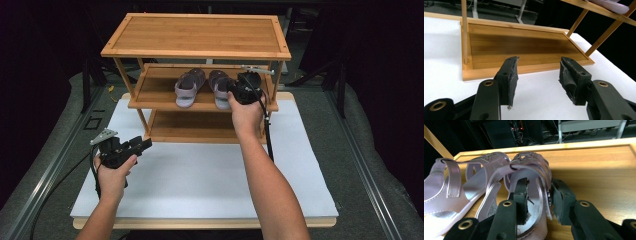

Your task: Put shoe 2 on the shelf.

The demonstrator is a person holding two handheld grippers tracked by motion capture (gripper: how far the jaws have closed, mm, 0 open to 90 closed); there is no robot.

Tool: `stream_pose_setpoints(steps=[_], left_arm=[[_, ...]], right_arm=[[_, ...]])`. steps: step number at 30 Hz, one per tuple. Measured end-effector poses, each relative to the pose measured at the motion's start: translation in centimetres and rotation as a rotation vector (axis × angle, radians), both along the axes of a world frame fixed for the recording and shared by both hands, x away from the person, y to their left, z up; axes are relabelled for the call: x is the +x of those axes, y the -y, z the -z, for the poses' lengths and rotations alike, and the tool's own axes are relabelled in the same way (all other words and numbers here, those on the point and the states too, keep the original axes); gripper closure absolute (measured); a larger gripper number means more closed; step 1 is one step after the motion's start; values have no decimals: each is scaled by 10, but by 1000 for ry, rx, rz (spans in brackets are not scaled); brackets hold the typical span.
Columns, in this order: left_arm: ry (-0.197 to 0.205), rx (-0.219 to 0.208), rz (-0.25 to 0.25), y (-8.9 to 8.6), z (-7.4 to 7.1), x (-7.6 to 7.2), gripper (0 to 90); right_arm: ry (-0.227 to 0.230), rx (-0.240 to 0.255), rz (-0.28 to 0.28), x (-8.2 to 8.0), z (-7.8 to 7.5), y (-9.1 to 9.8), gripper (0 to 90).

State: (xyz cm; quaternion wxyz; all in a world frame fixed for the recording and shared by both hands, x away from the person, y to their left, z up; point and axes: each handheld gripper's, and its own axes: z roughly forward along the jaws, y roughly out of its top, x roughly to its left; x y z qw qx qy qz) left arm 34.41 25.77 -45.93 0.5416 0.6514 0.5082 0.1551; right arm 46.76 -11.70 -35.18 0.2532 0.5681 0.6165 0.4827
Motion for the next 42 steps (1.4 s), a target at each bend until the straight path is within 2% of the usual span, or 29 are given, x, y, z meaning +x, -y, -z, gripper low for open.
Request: stream_pose_setpoints(steps=[1,7,10,12,16,19,22,25,27,31,35,37,42], left_arm=[[2,2,0,0,0,0,485],[10,19,5,4,-2,1,486],[19,28,10,8,-5,2,488],[24,33,13,11,-8,4,490],[48,39,12,16,-18,11,509],[62,56,12,21,-27,20,559],[95,81,6,28,-40,29,649],[129,108,0,35,-54,39,737],[144,104,-3,40,-62,48,789],[150,104,-16,49,-73,68,889],[122,113,-18,57,-77,89,898],[123,123,-30,62,-79,97,898],[104,158,-22,75,-83,114,899]], right_arm=[[-18,-16,-3,-1,-2,1,661],[16,-34,-15,-11,-9,3,622],[33,-38,-38,-16,-13,6,616],[38,-56,-43,-21,-16,9,614],[57,-55,-64,-32,-19,14,612],[85,-63,-85,-44,-17,20,615],[100,-67,-100,-55,-14,28,638],[117,-86,-88,-62,-11,35,693],[113,-89,-85,-61,-7,39,740],[75,-79,-100,-53,4,41,812],[50,-75,-102,-42,14,39,867],[39,-67,-113,-37,17,37,894],[6,-65,-101,-23,20,34,889]])
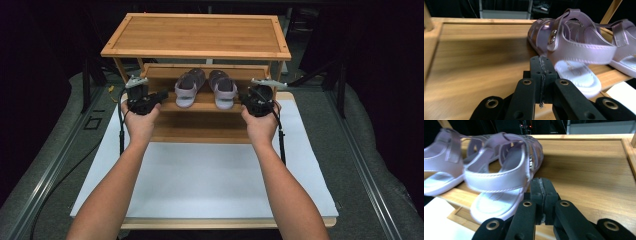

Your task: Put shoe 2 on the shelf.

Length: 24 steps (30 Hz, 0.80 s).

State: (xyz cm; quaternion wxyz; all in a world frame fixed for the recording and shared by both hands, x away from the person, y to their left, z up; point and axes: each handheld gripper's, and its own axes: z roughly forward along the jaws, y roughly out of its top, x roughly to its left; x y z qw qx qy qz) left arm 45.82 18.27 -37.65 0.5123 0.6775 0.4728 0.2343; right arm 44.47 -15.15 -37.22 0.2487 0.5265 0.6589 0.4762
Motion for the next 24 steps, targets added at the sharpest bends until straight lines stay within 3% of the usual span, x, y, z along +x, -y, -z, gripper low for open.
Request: stream_pose_setpoints(steps=[6,10,13,14,15,16,20,24], left_arm=[[-18,20,-16,9,1,19,899],[-52,2,6,13,5,27,899],[-54,9,17,18,7,27,900],[-56,1,18,19,6,27,900],[-61,-11,25,20,6,27,900],[-63,-10,31,20,6,27,900],[-72,4,60,25,4,27,900],[-68,31,51,31,2,27,900]], right_arm=[[-12,33,4,12,6,-3,890],[-33,23,4,17,11,-9,899],[-38,24,-13,17,12,-13,900],[-32,7,18,18,13,-17,900],[-32,15,1,18,13,-17,900],[-34,7,19,18,14,-20,900],[-50,32,-42,20,14,-22,900],[-51,34,-56,20,13,-28,900]])
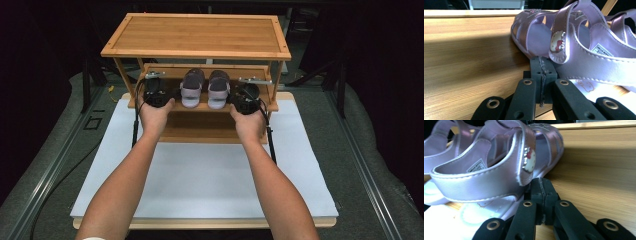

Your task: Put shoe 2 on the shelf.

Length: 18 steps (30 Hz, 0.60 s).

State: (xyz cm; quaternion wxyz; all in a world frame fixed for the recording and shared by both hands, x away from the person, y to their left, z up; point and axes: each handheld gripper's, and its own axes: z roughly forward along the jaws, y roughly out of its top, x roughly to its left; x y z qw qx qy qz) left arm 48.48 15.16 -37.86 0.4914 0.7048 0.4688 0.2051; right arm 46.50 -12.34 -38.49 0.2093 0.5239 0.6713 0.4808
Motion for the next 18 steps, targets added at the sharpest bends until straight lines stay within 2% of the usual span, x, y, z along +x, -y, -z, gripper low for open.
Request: stream_pose_setpoints(steps=[2,5,6,7,10,12,13,15,18], left_arm=[[-8,14,-6,3,0,1,900],[-9,2,0,7,1,2,900],[-9,10,-2,9,1,1,900],[-6,16,-6,10,1,1,900],[-13,12,-4,10,0,2,900],[-16,12,-1,10,0,3,900],[-18,13,0,10,0,4,900],[-14,16,-1,12,0,6,900],[-17,13,1,13,0,7,900]], right_arm=[[2,1,7,0,0,-2,900],[-7,1,1,1,0,-5,900],[-2,1,4,2,1,-7,900],[-7,3,-23,1,1,-8,900],[7,-36,28,1,1,-12,900],[4,-23,11,2,1,-11,900],[7,-32,27,2,1,-12,900],[7,-33,-3,3,1,-12,900],[5,-49,17,6,0,-14,900]])
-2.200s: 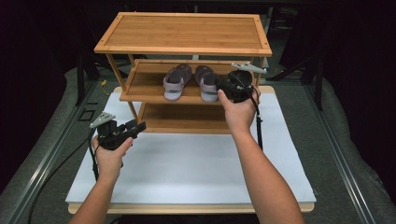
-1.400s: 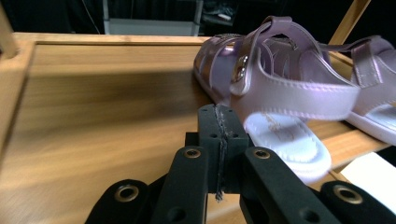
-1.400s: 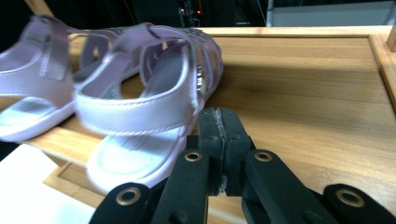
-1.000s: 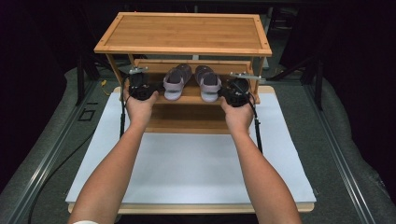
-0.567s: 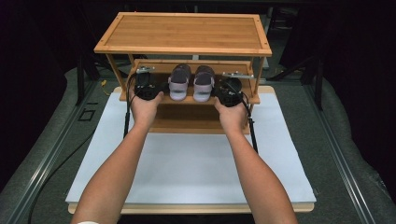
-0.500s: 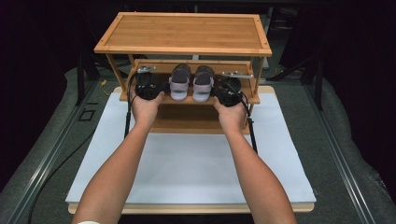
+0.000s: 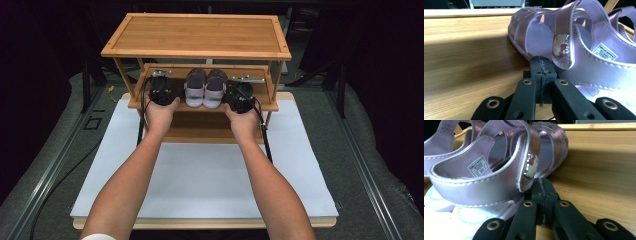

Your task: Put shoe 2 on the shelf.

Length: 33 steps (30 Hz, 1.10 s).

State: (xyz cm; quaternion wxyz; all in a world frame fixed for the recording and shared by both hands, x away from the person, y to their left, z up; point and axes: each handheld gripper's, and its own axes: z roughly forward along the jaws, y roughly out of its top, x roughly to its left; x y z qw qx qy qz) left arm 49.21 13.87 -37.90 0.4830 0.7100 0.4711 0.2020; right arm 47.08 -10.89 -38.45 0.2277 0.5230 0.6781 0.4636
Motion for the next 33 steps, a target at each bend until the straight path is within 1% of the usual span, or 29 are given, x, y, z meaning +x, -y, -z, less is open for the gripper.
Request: stream_pose_setpoints(steps=[3,6,8,10,11,12,13,14,15,16,17,18,19,21,22,24,25,27,28,30,31,33], left_arm=[[6,-3,11,0,1,0,900],[11,1,6,1,1,-1,900],[10,1,3,1,1,-1,900],[11,-4,4,2,1,-1,900],[13,-6,4,2,1,-1,900],[15,-8,4,2,1,-1,900],[17,-9,8,3,1,-1,900],[16,-12,4,3,1,-1,900],[17,-11,6,4,1,0,900],[17,-15,8,4,2,0,900],[11,-24,7,3,2,1,900],[9,-27,6,3,3,1,900],[10,-26,5,3,3,2,900],[11,-28,8,3,4,3,900],[11,-30,9,3,4,3,900],[20,-20,12,4,4,3,900],[24,-20,13,3,4,2,900],[21,-13,9,3,4,2,900],[21,-15,9,3,4,1,900],[17,-11,7,2,3,-1,899],[13,-17,6,2,3,-2,899],[26,-13,6,-1,1,-5,898]], right_arm=[[-2,-3,3,2,0,1,900],[4,4,14,4,0,1,900],[-4,2,8,4,0,2,900],[-3,-16,-16,4,-2,2,900],[-1,-38,-10,4,-3,1,900],[4,-65,31,4,-4,-1,900],[2,-67,24,5,-5,-1,900],[-2,-57,6,6,-6,0,900],[-6,-52,7,7,-6,0,900],[-4,-64,37,7,-6,0,900],[-8,-57,30,8,-5,1,900],[-14,-41,8,9,-5,2,900],[-6,-51,24,9,-4,2,900],[-12,-54,24,9,-4,1,900],[-12,-53,27,10,-4,2,900],[-19,-36,17,10,-4,3,900],[-13,-52,50,10,-4,2,900],[-15,-47,16,9,-4,3,900],[-1,-74,56,8,-4,2,900],[7,-68,26,6,-5,4,900],[10,-68,29,5,-5,6,900],[19,-65,57,2,-6,9,900]])
